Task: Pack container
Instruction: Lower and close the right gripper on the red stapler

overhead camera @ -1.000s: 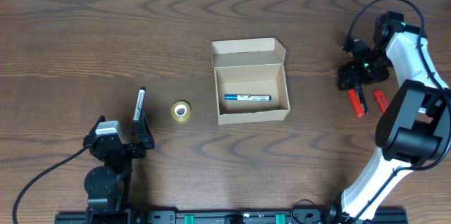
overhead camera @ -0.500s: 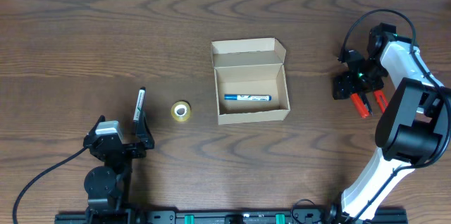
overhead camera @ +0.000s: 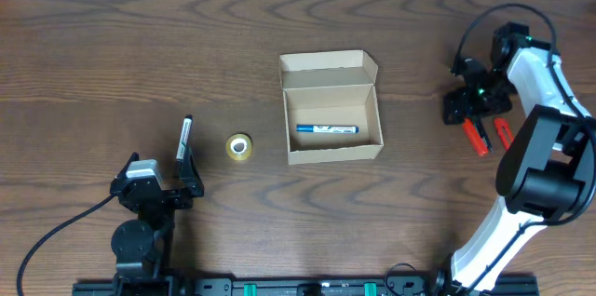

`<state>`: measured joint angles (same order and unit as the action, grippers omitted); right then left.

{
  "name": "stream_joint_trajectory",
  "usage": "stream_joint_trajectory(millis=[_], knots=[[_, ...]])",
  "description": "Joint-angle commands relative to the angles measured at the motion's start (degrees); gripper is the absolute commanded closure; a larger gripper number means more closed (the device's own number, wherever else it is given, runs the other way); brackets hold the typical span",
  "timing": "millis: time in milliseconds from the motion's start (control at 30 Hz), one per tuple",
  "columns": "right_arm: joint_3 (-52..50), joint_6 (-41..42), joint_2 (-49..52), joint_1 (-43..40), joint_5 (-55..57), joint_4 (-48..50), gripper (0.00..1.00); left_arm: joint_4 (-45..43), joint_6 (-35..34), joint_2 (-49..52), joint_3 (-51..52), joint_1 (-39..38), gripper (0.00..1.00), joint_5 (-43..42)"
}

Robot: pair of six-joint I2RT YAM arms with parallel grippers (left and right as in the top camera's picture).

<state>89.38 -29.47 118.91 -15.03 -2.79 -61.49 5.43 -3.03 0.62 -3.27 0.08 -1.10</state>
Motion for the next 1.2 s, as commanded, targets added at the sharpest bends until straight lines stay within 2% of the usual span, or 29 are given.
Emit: stream_joint_trajectory(millis=[0, 333, 500, 1167], knots=[[2.99, 0.7, -4.33, 0.11, 0.09, -0.2, 0.18, 0.35, -0.42, -0.37, 1.62, -0.11, 0.05, 0.04], [2.95, 0.24, -5.07, -3.78, 1.07, -2.67, 0.21, 0.28, -0.42, -0.37, 1.62, -0.11, 0.05, 0.04], [2.08, 0.22, -5.07, -7.45, -2.27, -3.15, 0.23, 0.22, -0.39, -0.37, 1.62, -0.11, 0.05, 0.04], [-6.47, -0.83, -5.07, -4.81, -3.48, 1.92, 0.26, 0.04, -0.39, -0.37, 1.62, -0.11, 0.05, 0.09]])
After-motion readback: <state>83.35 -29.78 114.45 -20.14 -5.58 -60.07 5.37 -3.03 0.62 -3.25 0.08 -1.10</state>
